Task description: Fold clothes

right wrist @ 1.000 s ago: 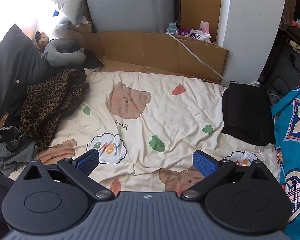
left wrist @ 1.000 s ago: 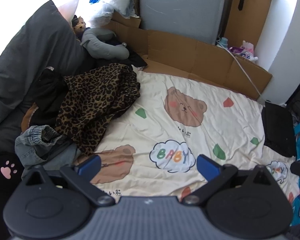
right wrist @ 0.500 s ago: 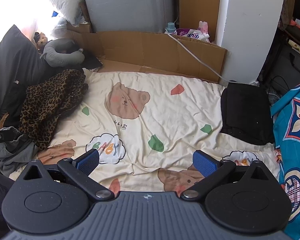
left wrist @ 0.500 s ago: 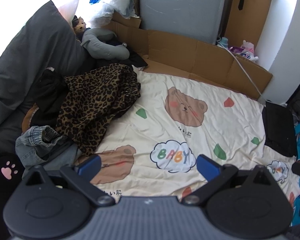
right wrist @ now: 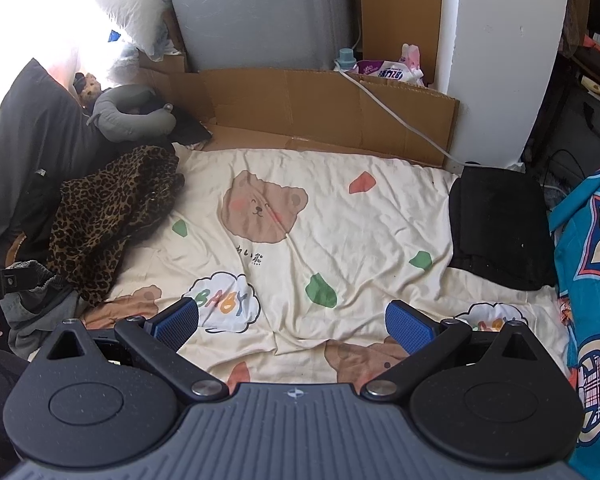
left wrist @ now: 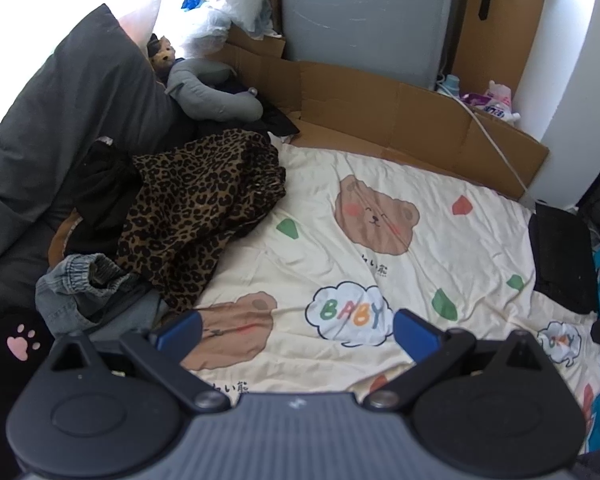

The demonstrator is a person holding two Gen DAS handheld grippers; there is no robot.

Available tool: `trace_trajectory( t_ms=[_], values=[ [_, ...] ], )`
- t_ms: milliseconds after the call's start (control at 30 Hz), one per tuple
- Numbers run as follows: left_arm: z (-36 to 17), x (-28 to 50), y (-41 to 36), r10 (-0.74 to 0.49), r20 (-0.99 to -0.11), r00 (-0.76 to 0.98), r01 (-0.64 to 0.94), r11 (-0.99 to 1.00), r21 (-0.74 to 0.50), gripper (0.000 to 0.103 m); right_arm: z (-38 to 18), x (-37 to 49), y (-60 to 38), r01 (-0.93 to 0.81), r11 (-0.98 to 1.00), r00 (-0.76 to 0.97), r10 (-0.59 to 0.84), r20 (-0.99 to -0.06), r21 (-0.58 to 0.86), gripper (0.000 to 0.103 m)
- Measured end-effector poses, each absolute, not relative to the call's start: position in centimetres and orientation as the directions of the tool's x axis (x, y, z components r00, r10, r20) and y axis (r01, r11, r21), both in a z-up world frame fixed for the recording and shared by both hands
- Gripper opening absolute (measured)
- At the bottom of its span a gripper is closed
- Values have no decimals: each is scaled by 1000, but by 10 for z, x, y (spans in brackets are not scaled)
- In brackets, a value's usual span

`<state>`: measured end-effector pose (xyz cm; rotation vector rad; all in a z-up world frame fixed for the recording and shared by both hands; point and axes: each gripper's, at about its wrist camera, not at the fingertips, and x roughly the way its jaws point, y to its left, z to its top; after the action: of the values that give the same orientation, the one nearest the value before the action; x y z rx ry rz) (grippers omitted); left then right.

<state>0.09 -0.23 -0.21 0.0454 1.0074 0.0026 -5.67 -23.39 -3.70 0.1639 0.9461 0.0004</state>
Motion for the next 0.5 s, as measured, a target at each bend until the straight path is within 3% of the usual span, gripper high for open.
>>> trace_trajectory(
  t_ms=[500],
  values=[
    [-1,-1,-4,24,-845,534,10,999,35,103,-34,-62,-237,76,985,598,79,-798,154,103]
  ],
)
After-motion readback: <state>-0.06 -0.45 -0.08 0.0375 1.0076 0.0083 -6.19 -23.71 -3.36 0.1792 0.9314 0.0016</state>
